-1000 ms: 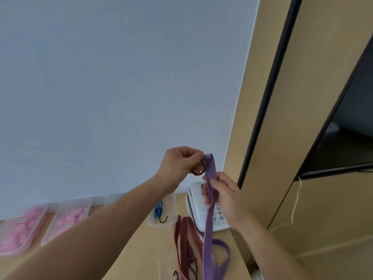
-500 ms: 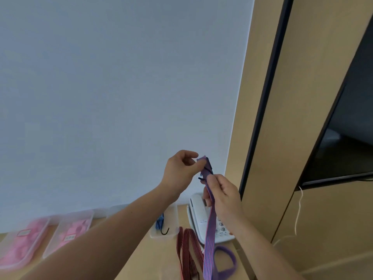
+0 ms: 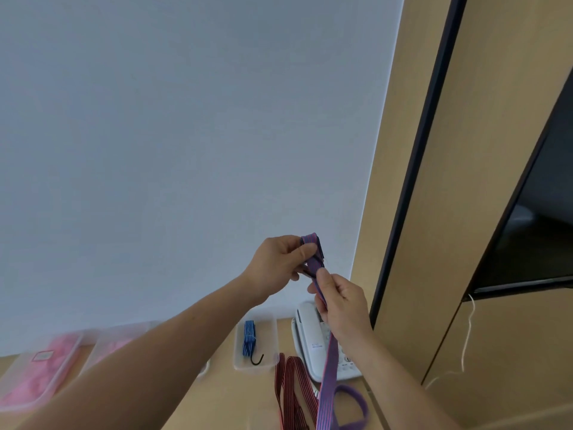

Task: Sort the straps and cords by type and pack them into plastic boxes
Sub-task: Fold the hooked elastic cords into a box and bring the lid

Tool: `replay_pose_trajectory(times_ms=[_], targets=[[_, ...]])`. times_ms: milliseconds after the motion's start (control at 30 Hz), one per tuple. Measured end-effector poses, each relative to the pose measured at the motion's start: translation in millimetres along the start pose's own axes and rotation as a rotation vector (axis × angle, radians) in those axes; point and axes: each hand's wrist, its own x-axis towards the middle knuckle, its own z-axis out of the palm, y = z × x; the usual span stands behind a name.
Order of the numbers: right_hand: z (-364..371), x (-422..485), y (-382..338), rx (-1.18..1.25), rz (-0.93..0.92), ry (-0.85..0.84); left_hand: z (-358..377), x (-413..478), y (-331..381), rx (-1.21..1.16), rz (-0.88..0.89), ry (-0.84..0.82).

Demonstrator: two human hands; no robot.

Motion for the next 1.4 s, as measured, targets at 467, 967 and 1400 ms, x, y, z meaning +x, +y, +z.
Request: replay_pose_trajectory(times_ms=[467, 967, 1400], targets=[[-4, 0, -14, -0.029, 0.104, -0.076, 1, 1, -14, 0.025, 0.109, 0.088], [-2, -4, -25, 0.132, 0.211, -0.131, -14, -20, -25, 0.863, 0.894, 0.005], [9, -7, -12, 0.154, 0.006, -0.016, -10, -17, -13, -0.297, -0.106, -0.23]])
